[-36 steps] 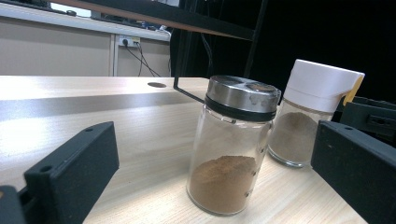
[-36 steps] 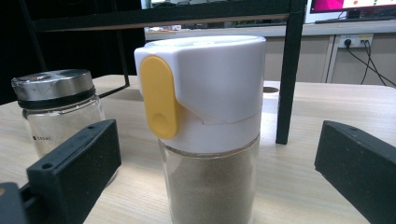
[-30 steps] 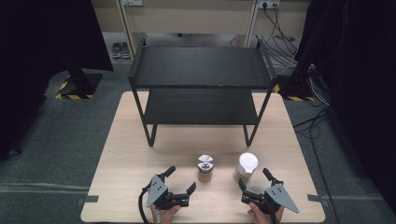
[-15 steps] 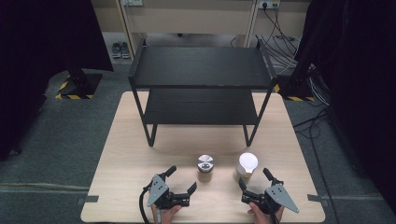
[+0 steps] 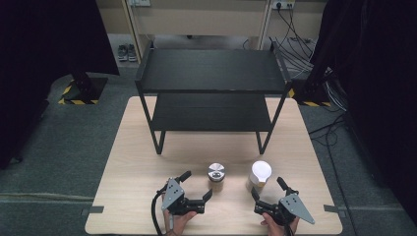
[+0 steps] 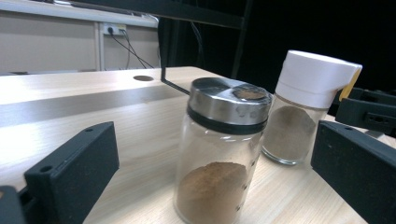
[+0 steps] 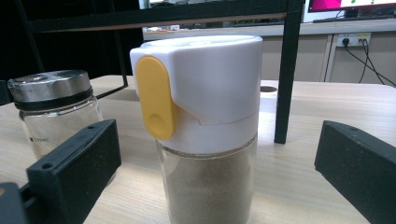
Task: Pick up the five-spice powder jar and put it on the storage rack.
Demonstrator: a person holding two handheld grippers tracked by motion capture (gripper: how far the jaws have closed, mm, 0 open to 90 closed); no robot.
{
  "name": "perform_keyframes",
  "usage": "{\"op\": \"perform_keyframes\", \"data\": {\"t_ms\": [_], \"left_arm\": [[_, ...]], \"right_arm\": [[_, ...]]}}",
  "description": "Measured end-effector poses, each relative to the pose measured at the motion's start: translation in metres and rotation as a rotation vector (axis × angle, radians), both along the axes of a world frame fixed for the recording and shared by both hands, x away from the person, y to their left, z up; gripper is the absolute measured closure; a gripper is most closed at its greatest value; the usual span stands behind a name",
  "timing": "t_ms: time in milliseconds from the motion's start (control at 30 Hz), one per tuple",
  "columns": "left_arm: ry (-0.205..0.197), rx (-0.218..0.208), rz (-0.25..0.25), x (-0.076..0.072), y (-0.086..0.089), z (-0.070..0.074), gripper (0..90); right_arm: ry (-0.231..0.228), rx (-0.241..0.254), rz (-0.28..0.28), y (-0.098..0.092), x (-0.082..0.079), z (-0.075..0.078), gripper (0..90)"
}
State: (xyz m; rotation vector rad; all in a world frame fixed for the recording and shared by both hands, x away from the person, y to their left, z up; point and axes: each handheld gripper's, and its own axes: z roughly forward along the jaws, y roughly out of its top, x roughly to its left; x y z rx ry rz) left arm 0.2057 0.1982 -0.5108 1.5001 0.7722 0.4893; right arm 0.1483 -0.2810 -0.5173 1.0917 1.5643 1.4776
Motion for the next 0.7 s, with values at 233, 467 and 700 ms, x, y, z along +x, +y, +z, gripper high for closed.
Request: {"op": "perform_keyframes", "data": {"t_ms": [233,467,700], "left_arm": [[0.019,0.048,-0.004,0.009,-0.015,0.006,0.4],[0.022,0.075,-0.001,0.014,-0.024,0.011,1.1],[0.042,0.109,0.002,0.019,-0.035,0.015,3.4]], "right_arm": [[0.001,0.001,0.001,0.000,0.000,0.000,0.5],[0.002,0.006,0.000,-0.001,0.000,0.000,0.6],[0.002,0.008,0.000,-0.001,0.000,0.000,0.6]]}}
